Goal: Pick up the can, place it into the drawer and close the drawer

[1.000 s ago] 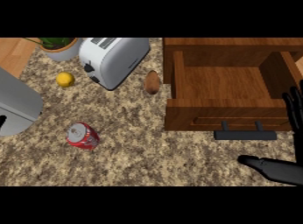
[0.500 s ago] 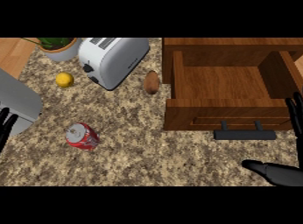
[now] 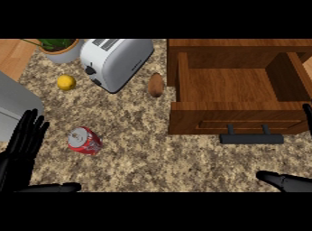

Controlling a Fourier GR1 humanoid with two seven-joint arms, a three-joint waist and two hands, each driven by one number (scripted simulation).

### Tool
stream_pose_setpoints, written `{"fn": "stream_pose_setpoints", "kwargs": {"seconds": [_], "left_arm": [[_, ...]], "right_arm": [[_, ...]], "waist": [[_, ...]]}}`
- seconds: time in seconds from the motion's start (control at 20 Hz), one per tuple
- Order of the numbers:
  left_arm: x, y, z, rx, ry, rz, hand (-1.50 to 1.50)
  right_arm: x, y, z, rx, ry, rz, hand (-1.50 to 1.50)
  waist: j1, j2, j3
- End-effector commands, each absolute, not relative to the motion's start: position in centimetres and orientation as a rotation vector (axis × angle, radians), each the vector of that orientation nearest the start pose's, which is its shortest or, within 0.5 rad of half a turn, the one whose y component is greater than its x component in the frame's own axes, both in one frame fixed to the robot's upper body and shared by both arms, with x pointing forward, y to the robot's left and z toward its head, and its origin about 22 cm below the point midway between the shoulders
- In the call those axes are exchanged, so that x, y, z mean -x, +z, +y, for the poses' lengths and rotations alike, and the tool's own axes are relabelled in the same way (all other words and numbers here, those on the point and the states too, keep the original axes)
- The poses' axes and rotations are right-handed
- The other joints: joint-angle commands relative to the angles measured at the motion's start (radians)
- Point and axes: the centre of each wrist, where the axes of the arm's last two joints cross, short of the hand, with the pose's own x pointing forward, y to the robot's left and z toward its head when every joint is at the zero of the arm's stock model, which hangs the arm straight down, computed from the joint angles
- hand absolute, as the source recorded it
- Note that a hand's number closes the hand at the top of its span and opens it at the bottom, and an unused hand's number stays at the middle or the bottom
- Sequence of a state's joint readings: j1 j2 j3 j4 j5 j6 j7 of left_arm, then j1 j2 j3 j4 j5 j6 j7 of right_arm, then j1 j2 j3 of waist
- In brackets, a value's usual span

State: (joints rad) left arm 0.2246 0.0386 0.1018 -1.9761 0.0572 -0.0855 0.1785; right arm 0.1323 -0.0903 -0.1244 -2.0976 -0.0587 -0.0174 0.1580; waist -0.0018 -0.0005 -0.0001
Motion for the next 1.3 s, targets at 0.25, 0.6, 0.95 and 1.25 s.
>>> {"fn": "stream_pose_setpoints", "kwargs": {"seconds": [0.25, 0.6, 0.95, 1.25], "left_arm": [[-17.7, 0.1, 26.6, -0.136, 0.042, -1.541, -1.5], [-19.0, -5.2, 26.6, -0.201, 0.104, -1.512, -1.5], [-17.6, -8.6, 29.6, -0.183, 0.113, -1.497, -1.5], [-20.6, -10.5, 28.6, -0.197, 0.11, -1.478, -1.5]], "right_arm": [[-16.8, 12.0, -29.2, 0.174, -0.094, -1.834, -1.5], [-16.5, 11.5, -28.7, 0.193, -0.088, -1.837, -1.5], [-17.1, 11.8, -29.6, 0.189, -0.086, -1.843, -1.5], [-15.7, 13.8, -29.9, 0.219, -0.053, -1.836, -1.5]], "waist": [[0.0, -0.001, 0.0], [-0.002, 0.0, 0.0], [0.001, 0.0, 0.0], [-0.002, 0.0, 0.0]]}}
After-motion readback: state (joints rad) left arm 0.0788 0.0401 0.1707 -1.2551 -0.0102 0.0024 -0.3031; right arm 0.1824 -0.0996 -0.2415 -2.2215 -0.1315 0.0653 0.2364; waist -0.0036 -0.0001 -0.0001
